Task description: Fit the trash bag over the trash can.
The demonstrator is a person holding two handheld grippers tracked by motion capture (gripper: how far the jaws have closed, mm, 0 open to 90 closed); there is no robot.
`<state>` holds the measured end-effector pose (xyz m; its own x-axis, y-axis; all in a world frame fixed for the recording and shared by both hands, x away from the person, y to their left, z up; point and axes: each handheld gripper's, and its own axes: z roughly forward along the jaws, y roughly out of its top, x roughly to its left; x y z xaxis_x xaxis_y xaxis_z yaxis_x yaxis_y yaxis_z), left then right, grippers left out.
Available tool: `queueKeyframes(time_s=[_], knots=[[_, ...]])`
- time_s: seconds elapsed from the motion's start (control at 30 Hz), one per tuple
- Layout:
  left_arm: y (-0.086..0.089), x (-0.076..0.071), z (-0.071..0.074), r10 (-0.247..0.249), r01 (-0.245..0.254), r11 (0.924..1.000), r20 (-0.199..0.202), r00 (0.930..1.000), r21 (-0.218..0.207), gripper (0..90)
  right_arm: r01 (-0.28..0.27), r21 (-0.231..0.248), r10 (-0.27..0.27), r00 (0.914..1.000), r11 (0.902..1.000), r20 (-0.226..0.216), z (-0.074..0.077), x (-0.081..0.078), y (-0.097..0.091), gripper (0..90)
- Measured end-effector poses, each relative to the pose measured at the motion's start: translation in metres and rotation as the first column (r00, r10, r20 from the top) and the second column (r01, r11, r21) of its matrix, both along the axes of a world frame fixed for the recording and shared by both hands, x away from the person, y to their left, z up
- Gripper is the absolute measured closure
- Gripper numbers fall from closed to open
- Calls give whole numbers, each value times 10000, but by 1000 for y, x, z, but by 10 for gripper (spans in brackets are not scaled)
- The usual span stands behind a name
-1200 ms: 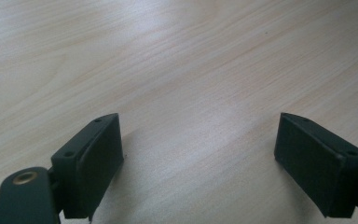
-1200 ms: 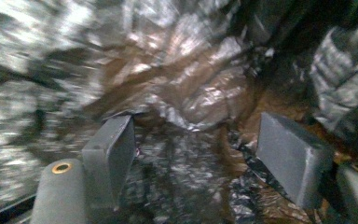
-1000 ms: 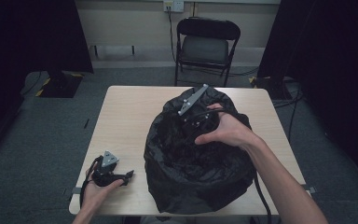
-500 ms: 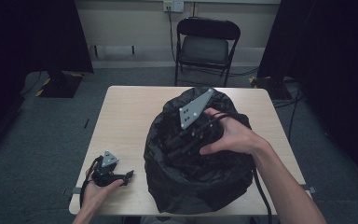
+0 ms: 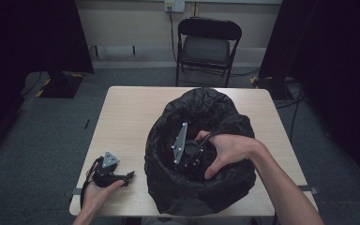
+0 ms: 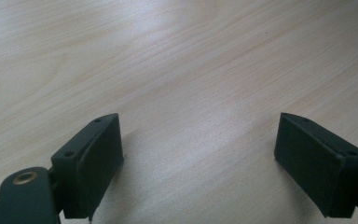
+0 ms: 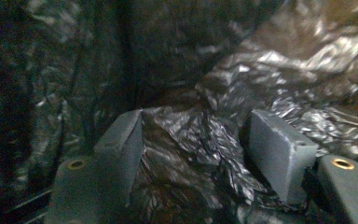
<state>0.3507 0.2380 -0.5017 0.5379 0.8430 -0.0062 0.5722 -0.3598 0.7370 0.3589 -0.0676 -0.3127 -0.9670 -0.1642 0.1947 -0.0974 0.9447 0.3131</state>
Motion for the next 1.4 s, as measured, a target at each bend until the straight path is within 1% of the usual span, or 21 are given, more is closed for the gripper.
queueKeyframes(time_s=[0.1, 0.13, 0.2, 0.23, 0.3, 0.37, 0.43, 0.57, 0.7, 0.77, 0.83, 0.87, 0.93, 0.97, 1.0, 1.07, 1.1, 1.17, 1.23, 1.3, 1.4], knots=[[0, 0, 0, -1, 1, 10000, 0, 10000, -1, 146, -132, -584, 131, 9999, 9982, -25, -8, -1, 2, 339], [0, 0, 0, -1, 1, 10000, 1, 10000, 2, 146, -51, -701, 57, 9999, 9975, 86, -9, 0, 3, 330], [0, 0, 0, 6, -6, 10000, 2, 10000, 0, 146, -40, -776, 63, 9995, 9970, 300, -11, 1, 3, 332], [0, 0, 0, 5, -5, 10000, -2, 10000, -3, 146, 64, -653, -36, 9990, 9978, 439, -9, 2, 4, 322], [0, 0, 0, 9, -9, 10000, 2, 10000, 1, 146, 285, 24, -286, 9971, 9996, 704, -2, 2, 3, 290], [0, 0, 0, -1, 1, 10000, -16, 10000, 0, 146, 292, 810, -355, 9964, 9963, 775, 6, 3, 2, 291], [0, 0, 0, 0, 0, 10000, -15, 10000, 0, 146, 394, 1491, -529, 9947, 9880, 878, 15, 4, 0, 285], [0, 0, 0, 1, -1, 10000, -14, 10000, -1, 146, 448, 2676, -741, 9922, 9625, 1003, 33, 9, -6, 286], [0, 0, 0, -3, 3, 10000, -18, 10000, 2, 146, 467, 3379, -954, 9871, 9400, 1288, 50, 14, -10, 331], [0, 0, 0, -13, 13, 10000, -25, 10000, 5, 145, 479, 3631, -1085, 9830, 9305, 1483, 58, 19, -12, 388], [0, 0, 0, -13, 13, 10000, -24, 10000, 5, 145, 546, 3952, -1383, 9727, 9170, 1866, 68, 27, -13, 469], [0, 0, 0, -14, 15, 10000, -23, 10000, 11, 145, 519, 4026, -1470, 9668, 9139, 2091, 71, 32, -14, 510], [0, 0, 0, -28, 28, 10000, -30, 10000, 15, 145, 596, 4208, -1689, 9590, 9052, 2275, 76, 42, -16, 550], [0, 0, 0, -30, 30, 10000, -22, 10000, 3, 145, 744, 4229, -1930, 9501, 9031, 2451, 76, 47, -17, 575], [0, 0, 0, -33, 33, 10000, -23, 10000, 6, 145, 952, 4122, -2138, 9438, 9061, 2520, 74, 52, -18, 579], [0, 0, 0, -39, 39, 10000, -23, 10000, 7, 145, 1387, 3877, -2415, 9426, 9113, 2305, 67, 62, -20, 588], [0, 0, 0, -42, 42, 10000, -27, 10000, 5, 145, 1580, 3690, -2546, 9394, 9159, 2297, 62, 66, -19, 583], [0, 0, 0, -43, 43, 10000, -30, 10000, 5, 145, 2085, 3452, -3007, 9231, 9151, 2397, 53, 73, -14, 533], [0, 0, 0, -45, 45, 10000, -27, 10000, 4, 145, 2362, 3085, -3110, 9244, 9214, 2210, 43, 76, -9, 487], [0, 1, 0, -44, 44, 10000, -20, 10000, 17, 144, 2638, 2405, -3177, 9215, 9341, 2232, 33, 79, -3, 464], [0, 1, 0, -38, 38, 10000, -19, 10000, 7, 144, 2911, 1605, -3208, 9237, 9431, 2095, 20, 81, 4, 424]])
